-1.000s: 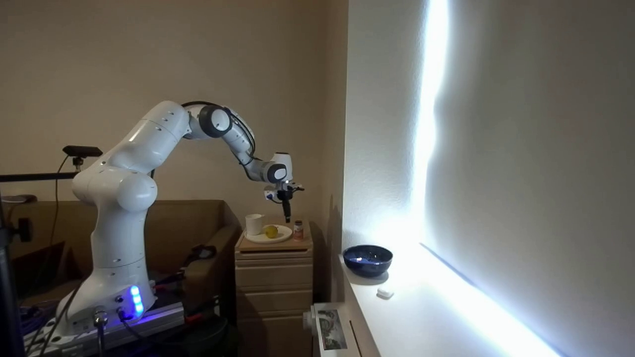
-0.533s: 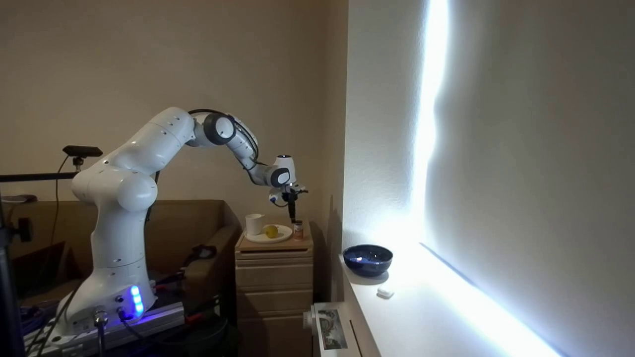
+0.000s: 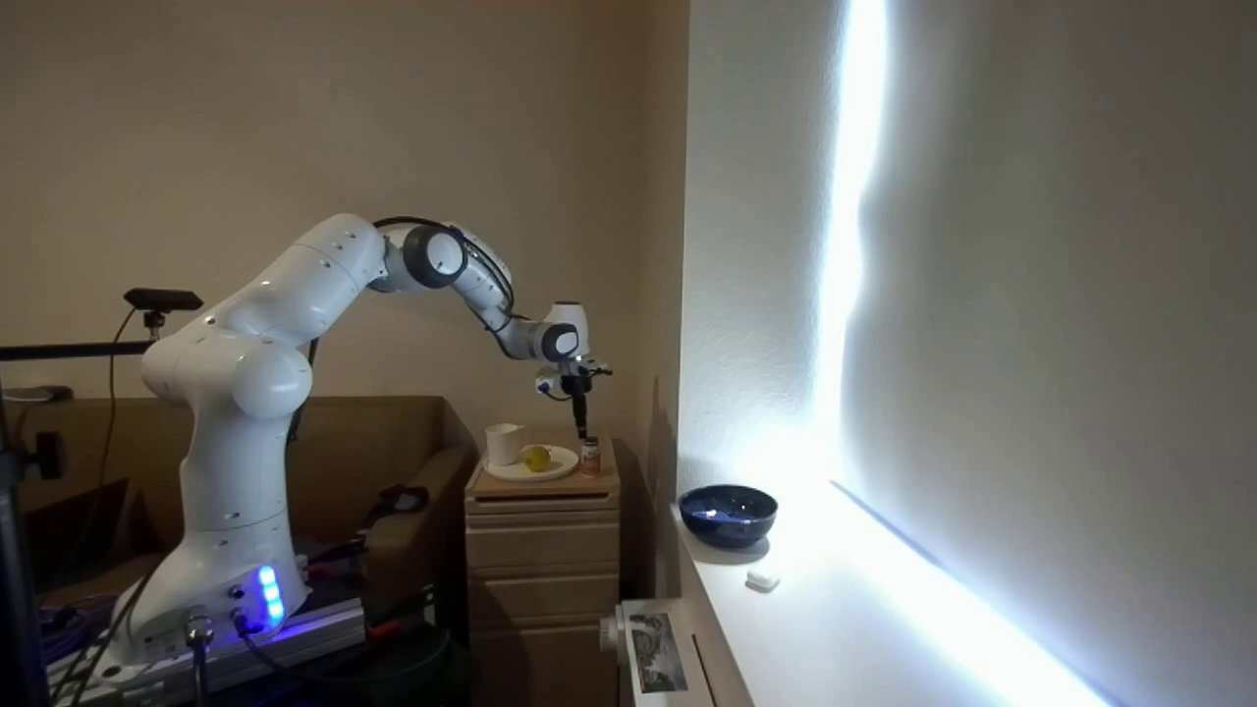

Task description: Pick the bottle on the drawer and put it on the windowsill

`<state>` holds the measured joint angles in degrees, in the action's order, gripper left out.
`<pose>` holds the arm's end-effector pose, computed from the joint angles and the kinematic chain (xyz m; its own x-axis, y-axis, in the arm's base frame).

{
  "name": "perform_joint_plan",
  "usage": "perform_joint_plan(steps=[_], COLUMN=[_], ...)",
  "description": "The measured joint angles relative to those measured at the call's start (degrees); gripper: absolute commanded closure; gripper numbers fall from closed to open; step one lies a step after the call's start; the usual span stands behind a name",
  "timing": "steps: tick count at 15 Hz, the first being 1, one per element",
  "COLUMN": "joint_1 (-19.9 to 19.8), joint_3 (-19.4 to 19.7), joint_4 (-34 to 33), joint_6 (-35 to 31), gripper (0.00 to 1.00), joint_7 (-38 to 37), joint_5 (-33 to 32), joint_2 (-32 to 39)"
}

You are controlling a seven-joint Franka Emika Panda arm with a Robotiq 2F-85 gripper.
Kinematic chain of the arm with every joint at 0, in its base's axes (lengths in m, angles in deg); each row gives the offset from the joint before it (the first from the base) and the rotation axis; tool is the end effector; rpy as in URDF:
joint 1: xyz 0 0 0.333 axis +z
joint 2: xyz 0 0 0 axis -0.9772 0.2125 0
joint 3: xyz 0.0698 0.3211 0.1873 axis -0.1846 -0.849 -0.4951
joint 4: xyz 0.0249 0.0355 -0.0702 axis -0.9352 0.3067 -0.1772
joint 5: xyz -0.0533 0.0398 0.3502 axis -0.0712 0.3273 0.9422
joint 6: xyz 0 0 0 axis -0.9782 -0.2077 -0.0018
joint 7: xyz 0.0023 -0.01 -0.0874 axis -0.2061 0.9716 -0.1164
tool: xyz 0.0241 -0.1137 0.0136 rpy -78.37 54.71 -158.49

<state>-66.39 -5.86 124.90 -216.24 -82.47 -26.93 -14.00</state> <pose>0.7569 0.0939 0.2887 0.7152 -0.6852 0.1379 -0.6714 -0.7283 -0.1368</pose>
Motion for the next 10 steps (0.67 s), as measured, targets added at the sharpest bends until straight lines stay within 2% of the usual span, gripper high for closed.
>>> perform_joint_plan(steps=[6, 10], joint_1=[0.2, 0.6], joint_3=[0.3, 0.7], joint_4=[-9.1, -12.2], joint_6=[5.9, 6.5], gripper=[0.0, 0.0], joint_7=[-2.4, -3.3], joint_5=[-2.1, -2.6], joint_2=[5.6, 8.5])
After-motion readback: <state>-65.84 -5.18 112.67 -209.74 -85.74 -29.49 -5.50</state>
